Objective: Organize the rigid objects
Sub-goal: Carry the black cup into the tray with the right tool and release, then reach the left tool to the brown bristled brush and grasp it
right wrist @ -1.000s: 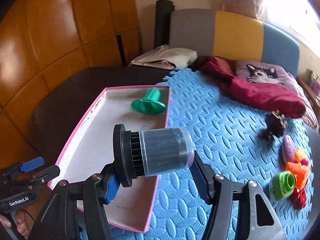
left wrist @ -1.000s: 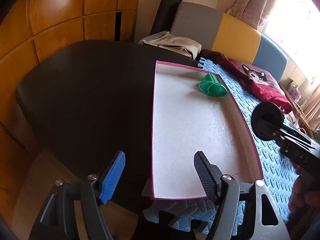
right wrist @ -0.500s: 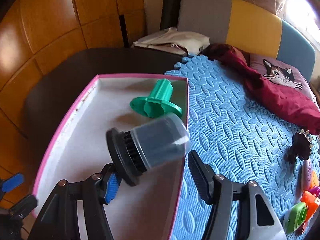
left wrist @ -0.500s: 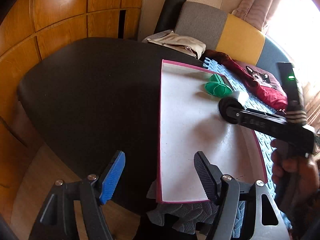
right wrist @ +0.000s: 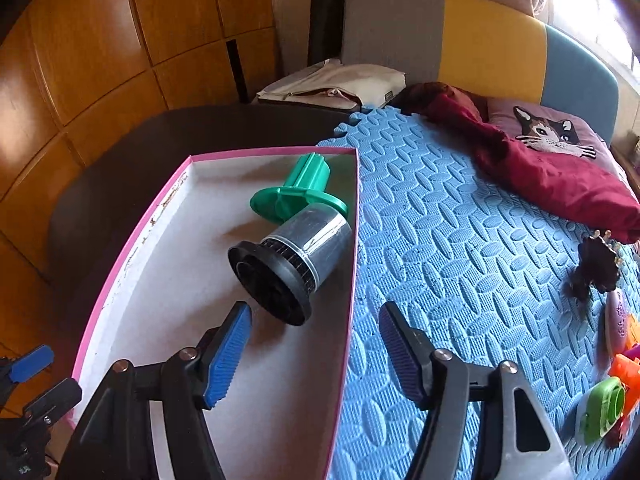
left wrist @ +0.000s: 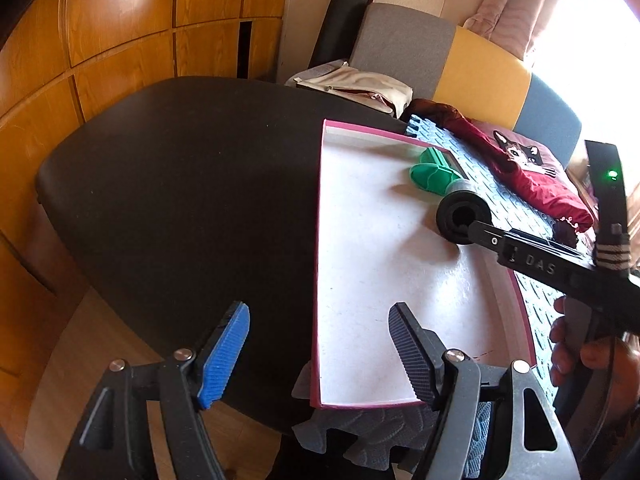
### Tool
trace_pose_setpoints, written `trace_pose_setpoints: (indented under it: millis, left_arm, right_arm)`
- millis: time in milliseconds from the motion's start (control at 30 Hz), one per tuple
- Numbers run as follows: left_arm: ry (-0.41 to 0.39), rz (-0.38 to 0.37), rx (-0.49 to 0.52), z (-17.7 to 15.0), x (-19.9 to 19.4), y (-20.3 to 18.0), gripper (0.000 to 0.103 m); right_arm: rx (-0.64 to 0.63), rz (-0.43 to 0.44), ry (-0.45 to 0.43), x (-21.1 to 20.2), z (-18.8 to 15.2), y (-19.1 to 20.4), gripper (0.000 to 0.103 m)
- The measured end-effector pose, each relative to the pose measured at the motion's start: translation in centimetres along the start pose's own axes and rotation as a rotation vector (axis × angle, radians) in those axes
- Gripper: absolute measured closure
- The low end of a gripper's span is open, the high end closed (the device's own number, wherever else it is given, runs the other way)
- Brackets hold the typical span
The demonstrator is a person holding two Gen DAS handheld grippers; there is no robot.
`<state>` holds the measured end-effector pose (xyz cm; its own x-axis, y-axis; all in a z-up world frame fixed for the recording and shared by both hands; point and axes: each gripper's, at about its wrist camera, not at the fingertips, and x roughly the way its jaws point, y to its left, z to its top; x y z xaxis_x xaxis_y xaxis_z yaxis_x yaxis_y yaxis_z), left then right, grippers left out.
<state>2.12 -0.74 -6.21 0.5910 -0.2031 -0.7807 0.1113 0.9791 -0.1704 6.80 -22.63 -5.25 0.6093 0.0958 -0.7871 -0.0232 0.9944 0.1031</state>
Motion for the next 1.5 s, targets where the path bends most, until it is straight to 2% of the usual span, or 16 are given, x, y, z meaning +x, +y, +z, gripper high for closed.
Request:
trace_pose_setpoints:
  millis: [433, 567, 833, 1033, 1200, 1367, 1500]
  left_arm:
    - [-0.018, -0.002, 0.040, -0.3, -1.1, -1.1, 0.026]
    - [-0.019, -0.009, 0.057, -0.4, -1.3, -1.7, 0.024]
    - [0.000, -0.023, 0.093, -0.5, -1.1, -3.0, 0.023]
    - [-0.014, -0.045, 0.147, -0.1, -1.5, -4.7, 0.023]
    - [-0.034, -0.092, 0.196, 1.1, -1.8, -7.0, 0.023]
    - [-0.042, -0.125, 0.267, 2.3, -1.8, -10.6, 0.023]
    - [-0.014, -0.177, 0.301, 3.7, -0.8, -14.2, 0.023]
  right_arm:
    - [0.034, -0.017, -0.071, -4.5, -2.0, -1.0, 0.027]
    - [0.058, -0.036, -0.094, -6.0, -2.7, -2.4, 0.023]
    - [0.143, -0.082, -0.108, -8.1, -4.2, -6.6, 0.023]
    - [0.221, -0.172, -0.156, -11.2, -4.7, -12.0, 0.023]
    - [0.322, -0.317, -0.198, -14.3, -4.8, -18.6, 0.023]
    - [0.478, -0.441, -0.225, -15.8, -6.1, -25.5, 0.022]
    - [0.576, -0.469, -0.236, -15.8, -8.3, -29.6, 0.022]
